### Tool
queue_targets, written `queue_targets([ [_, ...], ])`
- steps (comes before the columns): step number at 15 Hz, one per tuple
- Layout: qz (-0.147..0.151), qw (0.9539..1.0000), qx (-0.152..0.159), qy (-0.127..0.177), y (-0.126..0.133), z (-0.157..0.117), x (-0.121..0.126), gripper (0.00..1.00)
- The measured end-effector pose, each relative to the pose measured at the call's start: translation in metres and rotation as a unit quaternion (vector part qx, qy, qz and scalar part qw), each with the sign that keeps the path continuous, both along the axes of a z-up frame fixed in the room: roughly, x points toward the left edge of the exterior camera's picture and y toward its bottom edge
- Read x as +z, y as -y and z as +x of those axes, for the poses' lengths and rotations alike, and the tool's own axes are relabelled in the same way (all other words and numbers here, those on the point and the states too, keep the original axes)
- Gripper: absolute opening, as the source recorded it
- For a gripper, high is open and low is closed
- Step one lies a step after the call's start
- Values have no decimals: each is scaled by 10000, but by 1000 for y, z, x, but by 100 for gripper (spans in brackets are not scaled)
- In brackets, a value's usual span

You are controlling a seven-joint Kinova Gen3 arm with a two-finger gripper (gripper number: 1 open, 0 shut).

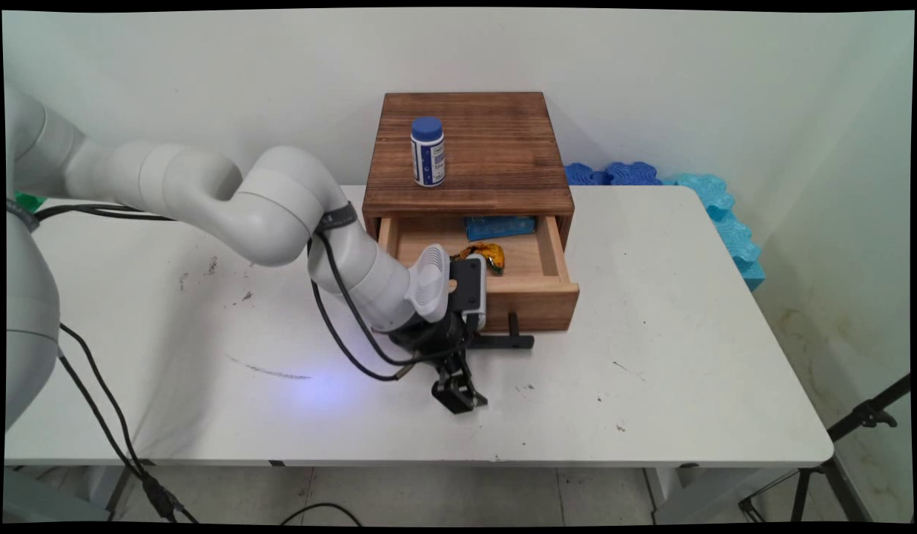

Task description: Open the drawer

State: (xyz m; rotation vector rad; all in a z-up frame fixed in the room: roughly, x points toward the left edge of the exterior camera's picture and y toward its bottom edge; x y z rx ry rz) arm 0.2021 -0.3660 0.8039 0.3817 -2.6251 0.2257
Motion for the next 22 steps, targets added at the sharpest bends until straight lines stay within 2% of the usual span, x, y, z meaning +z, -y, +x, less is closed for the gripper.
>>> queue_targets([
  [8, 111, 9999, -77, -60, -38, -14, 12, 100],
  [22, 305, 9991, -249, -125, -91, -18, 23, 100],
])
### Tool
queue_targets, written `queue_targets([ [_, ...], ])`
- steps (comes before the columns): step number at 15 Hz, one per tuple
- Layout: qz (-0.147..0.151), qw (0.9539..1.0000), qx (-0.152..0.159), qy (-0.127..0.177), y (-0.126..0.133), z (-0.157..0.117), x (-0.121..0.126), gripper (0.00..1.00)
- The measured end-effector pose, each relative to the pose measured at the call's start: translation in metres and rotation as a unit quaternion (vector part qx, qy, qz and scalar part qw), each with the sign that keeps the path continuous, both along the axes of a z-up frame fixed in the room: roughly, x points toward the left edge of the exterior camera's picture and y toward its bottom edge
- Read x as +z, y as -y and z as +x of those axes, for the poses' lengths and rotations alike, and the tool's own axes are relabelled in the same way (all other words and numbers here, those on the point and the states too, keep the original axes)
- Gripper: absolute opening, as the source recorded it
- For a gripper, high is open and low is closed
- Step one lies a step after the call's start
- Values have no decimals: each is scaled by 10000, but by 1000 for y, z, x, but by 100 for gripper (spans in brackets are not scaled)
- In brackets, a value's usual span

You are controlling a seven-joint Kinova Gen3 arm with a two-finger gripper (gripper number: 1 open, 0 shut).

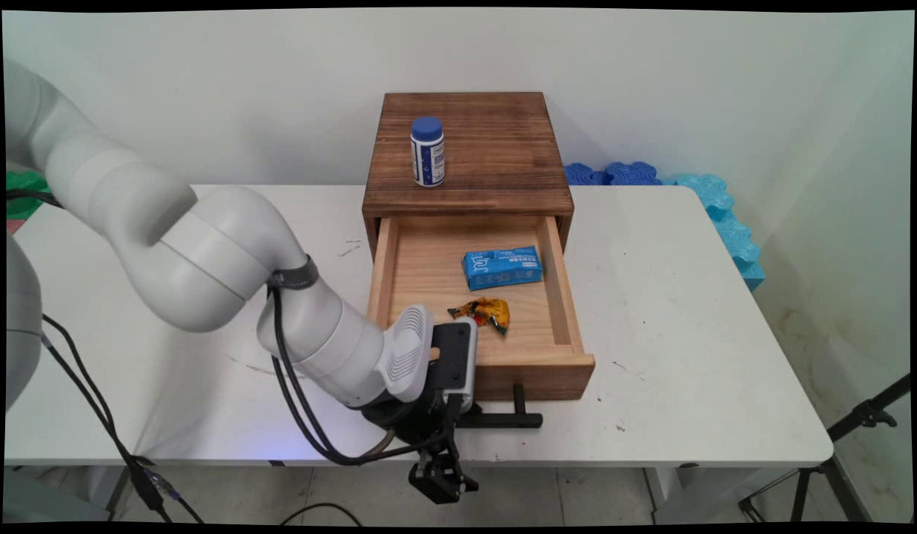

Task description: Open the drawer

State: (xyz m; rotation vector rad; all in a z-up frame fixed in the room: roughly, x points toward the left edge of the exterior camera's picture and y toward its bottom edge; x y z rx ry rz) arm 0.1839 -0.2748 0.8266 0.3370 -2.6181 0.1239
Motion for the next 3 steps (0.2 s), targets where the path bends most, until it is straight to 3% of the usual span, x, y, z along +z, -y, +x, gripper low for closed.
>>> queue_targets([
  [3, -34, 10000, -9, -18, -5, 1, 2, 100],
])
